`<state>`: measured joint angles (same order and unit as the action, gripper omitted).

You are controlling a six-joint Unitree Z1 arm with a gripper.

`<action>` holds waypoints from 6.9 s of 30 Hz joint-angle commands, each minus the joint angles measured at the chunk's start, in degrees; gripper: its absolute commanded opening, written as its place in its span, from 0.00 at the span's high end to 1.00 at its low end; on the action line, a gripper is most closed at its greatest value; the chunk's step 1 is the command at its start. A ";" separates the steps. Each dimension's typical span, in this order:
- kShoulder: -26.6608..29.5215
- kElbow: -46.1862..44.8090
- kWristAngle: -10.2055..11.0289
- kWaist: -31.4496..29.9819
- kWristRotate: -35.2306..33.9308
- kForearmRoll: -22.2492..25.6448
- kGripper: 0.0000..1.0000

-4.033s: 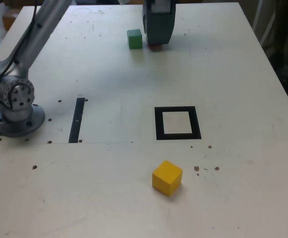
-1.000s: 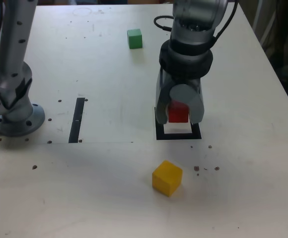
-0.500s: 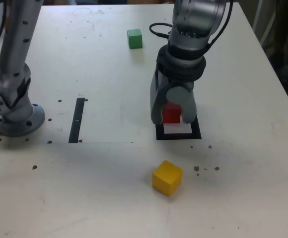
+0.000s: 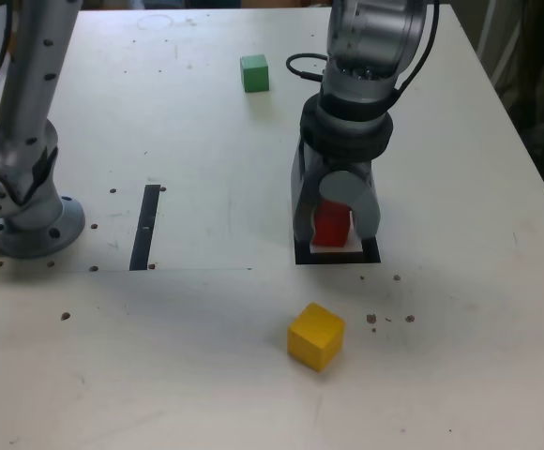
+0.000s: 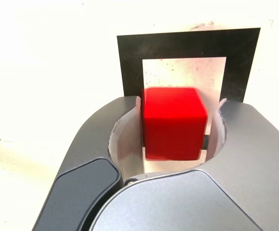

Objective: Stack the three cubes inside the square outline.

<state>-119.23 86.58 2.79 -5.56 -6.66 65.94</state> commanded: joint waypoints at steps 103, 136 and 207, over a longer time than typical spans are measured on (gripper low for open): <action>-2.40 4.82 2.61 -27.29 4.98 2.75 0.77; 3.96 5.36 4.63 -26.94 2.69 7.84 0.00; 2.73 -8.73 -2.42 -22.65 -13.30 -5.60 0.40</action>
<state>-116.02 77.40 0.48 -28.35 -19.86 60.20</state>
